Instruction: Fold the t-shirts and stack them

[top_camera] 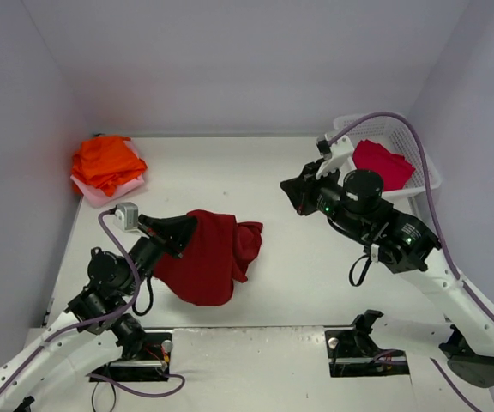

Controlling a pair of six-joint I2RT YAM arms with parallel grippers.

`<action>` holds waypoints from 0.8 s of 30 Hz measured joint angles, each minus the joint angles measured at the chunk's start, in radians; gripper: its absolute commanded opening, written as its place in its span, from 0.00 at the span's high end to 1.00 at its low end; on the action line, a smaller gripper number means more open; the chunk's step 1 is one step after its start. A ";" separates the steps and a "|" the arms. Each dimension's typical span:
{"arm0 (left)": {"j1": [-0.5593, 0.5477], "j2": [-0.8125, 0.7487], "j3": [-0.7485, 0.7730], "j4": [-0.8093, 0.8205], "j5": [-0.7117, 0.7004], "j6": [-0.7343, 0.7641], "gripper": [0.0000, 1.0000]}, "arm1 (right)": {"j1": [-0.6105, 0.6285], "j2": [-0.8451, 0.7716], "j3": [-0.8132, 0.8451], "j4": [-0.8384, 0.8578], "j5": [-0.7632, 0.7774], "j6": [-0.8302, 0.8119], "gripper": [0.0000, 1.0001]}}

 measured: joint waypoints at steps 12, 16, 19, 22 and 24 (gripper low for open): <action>0.000 0.031 0.023 -0.055 0.005 0.028 1.00 | 0.000 0.011 -0.125 0.024 -0.069 0.060 0.56; 0.000 0.030 0.023 -0.055 0.013 0.026 1.00 | 0.000 0.043 -0.169 0.076 -0.114 0.075 0.27; 0.000 0.023 0.024 -0.056 0.019 0.026 1.00 | 0.000 0.068 -0.208 0.145 -0.159 0.088 0.27; 0.000 0.014 0.032 -0.061 0.019 0.026 1.00 | 0.001 0.102 -0.249 0.222 -0.209 0.115 0.27; 0.000 0.014 0.048 -0.063 0.019 0.026 1.00 | 0.003 0.123 -0.277 0.272 -0.233 0.134 0.28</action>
